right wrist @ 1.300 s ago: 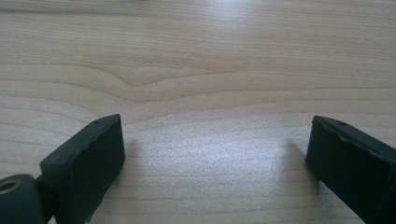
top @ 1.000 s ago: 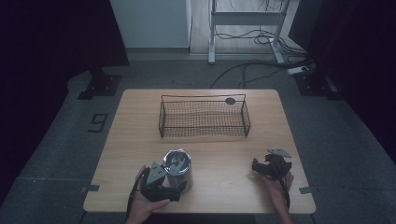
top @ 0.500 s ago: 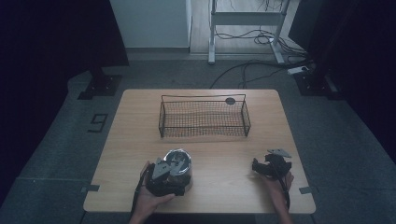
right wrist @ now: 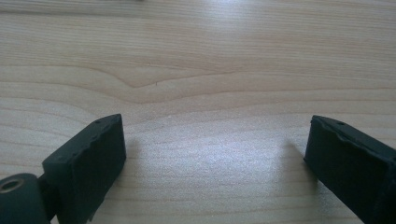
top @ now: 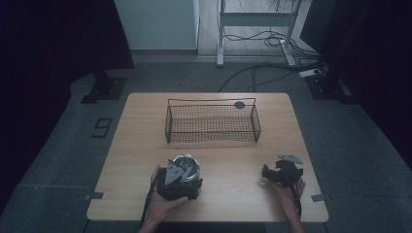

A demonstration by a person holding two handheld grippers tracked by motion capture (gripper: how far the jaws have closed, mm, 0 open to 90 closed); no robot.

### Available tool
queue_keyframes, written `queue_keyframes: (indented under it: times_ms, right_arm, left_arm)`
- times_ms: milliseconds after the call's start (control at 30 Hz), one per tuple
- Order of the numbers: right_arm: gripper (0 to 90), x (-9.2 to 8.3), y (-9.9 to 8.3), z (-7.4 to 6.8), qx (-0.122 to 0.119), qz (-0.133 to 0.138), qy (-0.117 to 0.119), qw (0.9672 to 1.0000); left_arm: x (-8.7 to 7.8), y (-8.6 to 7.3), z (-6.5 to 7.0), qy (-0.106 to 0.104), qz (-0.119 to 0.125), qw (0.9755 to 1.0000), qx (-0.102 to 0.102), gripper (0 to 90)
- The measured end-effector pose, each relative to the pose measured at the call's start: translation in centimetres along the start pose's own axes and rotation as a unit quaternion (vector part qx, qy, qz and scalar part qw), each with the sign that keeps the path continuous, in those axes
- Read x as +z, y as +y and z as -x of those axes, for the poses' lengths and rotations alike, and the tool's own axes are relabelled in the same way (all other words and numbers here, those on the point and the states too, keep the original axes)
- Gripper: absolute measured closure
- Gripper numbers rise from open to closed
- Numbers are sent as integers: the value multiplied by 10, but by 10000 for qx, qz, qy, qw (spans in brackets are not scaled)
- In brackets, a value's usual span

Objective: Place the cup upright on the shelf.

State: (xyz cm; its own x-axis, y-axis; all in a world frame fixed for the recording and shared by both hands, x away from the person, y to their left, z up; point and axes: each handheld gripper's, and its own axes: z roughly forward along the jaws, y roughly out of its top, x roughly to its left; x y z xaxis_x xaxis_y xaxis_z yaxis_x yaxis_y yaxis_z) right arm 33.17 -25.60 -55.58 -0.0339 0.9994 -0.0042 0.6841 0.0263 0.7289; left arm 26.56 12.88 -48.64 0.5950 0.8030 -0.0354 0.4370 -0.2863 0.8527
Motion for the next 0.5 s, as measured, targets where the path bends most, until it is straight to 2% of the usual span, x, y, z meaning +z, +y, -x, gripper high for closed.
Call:
queue_keyframes:
  times_ms: [500]
  right_arm:
    - [54,0,0,0,1,1,9,10000]
  left_arm:
    - [-1,-1,0,30,70,10000,28,34]
